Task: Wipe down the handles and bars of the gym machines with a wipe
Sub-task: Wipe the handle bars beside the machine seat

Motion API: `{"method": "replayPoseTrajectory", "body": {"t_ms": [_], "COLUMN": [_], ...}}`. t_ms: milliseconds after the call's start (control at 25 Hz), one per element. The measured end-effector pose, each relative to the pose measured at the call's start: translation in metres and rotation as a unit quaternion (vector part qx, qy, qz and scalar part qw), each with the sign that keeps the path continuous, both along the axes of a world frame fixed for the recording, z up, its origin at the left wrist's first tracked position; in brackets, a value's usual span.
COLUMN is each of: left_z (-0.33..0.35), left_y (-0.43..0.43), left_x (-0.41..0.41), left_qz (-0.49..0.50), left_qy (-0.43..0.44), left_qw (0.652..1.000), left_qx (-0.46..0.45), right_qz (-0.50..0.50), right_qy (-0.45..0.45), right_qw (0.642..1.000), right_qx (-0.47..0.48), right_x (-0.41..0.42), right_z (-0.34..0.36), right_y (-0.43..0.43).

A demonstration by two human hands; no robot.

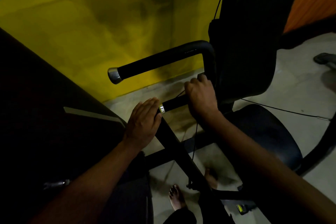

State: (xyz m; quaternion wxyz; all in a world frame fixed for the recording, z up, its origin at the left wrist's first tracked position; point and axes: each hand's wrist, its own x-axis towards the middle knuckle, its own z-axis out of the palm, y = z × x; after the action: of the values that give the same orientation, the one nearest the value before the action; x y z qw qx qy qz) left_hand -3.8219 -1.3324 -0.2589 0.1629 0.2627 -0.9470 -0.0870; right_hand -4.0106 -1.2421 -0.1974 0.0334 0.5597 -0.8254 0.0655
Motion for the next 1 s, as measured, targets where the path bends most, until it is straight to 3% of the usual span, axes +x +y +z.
{"method": "replayPoseTrajectory", "body": {"t_ms": [40, 120, 200, 240, 280, 360, 400, 440, 480, 520, 680, 840, 1000], "left_z": [-0.001, -0.003, -0.005, -0.005, -0.004, -0.003, -0.002, -0.002, -0.001, -0.001, 0.001, 0.003, 0.003], "left_y": [0.001, 0.005, 0.007, 0.007, 0.005, 0.002, 0.0, -0.001, -0.001, -0.001, -0.007, -0.017, -0.015], "left_x": [-0.001, -0.001, -0.003, -0.003, -0.004, -0.003, -0.002, -0.001, 0.0, 0.0, -0.005, -0.008, -0.009], "left_qz": [-0.004, -0.01, -0.007, -0.005, -0.005, -0.007, -0.012, -0.019, -0.028, -0.036, -0.055, -0.083, -0.077], "left_qy": [-0.006, -0.02, -0.025, -0.027, -0.03, -0.037, -0.037, -0.034, -0.029, -0.023, -0.003, 0.005, 0.005], "left_qw": [1.0, 0.999, 0.999, 0.999, 0.999, 0.999, 0.998, 0.998, 0.998, 0.998, 0.998, 0.996, 0.997], "left_qx": [-0.01, -0.035, -0.038, -0.037, -0.037, -0.038, -0.039, -0.041, -0.043, -0.044, -0.015, 0.011, 0.003], "right_qz": [-0.017, -0.068, -0.184, -0.255, -0.318, -0.357, -0.334, -0.316, -0.3, -0.286, -0.275, -0.26, -0.294], "right_qy": [0.009, -0.062, -0.227, -0.356, -0.506, -0.732, -0.783, -0.81, -0.825, -0.832, -0.847, -0.831, -0.775], "right_qw": [0.999, 0.981, 0.909, 0.822, 0.672, 0.297, 0.178, 0.116, 0.096, 0.099, 0.149, 0.13, 0.206], "right_qx": [-0.045, -0.17, -0.296, -0.364, -0.437, -0.498, -0.494, -0.48, -0.469, -0.465, -0.43, -0.474, -0.52], "right_x": [0.006, 0.026, 0.054, 0.068, 0.079, 0.09, 0.088, 0.083, 0.077, 0.072, 0.058, 0.05, 0.06], "right_z": [-0.009, -0.033, -0.055, -0.063, -0.062, -0.057, -0.057, -0.06, -0.063, -0.064, -0.067, -0.069, -0.063], "right_y": [0.011, 0.029, 0.03, 0.025, 0.016, 0.0, -0.004, -0.005, -0.004, -0.002, 0.006, 0.011, 0.001]}}
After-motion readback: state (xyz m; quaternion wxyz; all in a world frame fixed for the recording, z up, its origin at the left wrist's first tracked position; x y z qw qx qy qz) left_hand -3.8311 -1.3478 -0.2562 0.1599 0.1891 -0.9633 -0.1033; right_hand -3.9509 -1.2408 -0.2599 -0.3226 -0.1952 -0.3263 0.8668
